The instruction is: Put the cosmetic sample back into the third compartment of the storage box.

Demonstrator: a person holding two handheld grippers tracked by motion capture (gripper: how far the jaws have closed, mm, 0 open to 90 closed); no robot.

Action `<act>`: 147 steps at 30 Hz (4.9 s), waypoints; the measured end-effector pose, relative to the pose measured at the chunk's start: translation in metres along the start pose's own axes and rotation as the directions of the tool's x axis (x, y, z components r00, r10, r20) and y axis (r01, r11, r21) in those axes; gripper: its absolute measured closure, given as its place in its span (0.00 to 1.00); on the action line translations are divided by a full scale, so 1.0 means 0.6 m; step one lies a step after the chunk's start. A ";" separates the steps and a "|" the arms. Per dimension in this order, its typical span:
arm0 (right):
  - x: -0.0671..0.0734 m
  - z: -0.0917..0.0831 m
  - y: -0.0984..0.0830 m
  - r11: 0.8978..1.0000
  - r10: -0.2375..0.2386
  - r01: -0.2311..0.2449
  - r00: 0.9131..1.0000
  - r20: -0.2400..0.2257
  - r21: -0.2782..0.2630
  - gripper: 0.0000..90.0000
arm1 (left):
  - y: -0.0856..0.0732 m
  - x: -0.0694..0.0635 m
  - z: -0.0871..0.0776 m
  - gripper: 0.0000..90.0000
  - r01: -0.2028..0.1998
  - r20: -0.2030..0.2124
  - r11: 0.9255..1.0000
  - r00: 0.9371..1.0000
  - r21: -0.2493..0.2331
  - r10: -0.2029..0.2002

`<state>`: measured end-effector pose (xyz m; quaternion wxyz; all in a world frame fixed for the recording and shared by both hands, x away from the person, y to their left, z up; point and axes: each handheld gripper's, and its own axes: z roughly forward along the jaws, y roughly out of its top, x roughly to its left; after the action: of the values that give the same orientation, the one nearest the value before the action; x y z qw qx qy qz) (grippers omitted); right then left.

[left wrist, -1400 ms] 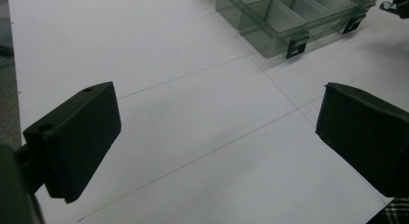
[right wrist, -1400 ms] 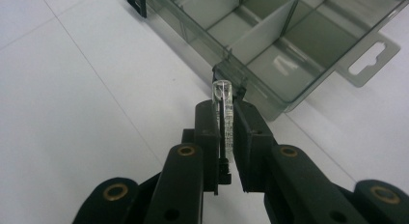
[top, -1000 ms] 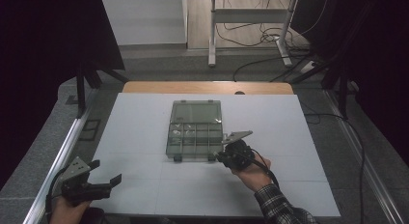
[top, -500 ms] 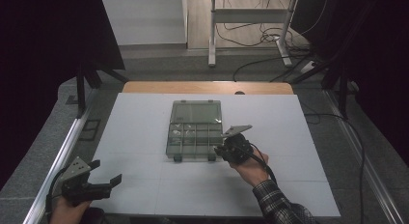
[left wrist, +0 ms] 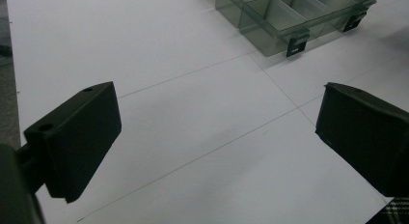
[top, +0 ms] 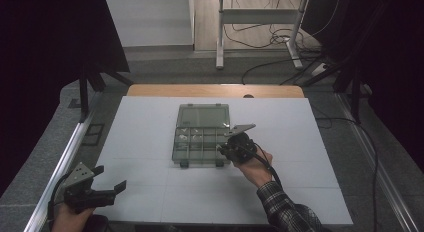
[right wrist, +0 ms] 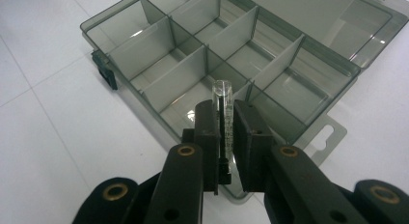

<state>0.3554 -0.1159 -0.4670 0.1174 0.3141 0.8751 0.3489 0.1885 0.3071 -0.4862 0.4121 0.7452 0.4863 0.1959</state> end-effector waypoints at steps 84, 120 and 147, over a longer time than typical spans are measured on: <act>-0.036 0.116 0.066 1.000 0.022 -0.022 1.000 0.018 -0.020 0.83 | 0.001 -0.001 0.002 0.03 -0.011 0.004 1.000 1.000 0.010 0.011; -0.011 0.087 0.064 0.999 -0.007 0.007 1.000 0.007 0.035 0.46 | 0.001 -0.001 0.002 0.03 -0.013 0.010 1.000 1.000 0.009 0.013; -0.015 0.050 0.044 0.999 0.017 -0.015 0.996 -0.083 0.029 0.22 | 0.001 -0.001 0.002 0.03 -0.016 0.014 1.000 1.000 0.010 0.016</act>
<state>0.3878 -0.0907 -0.4709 0.0734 0.3079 0.8816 0.3500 0.1897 0.3058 -0.4863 0.4103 0.7524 0.4783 0.1916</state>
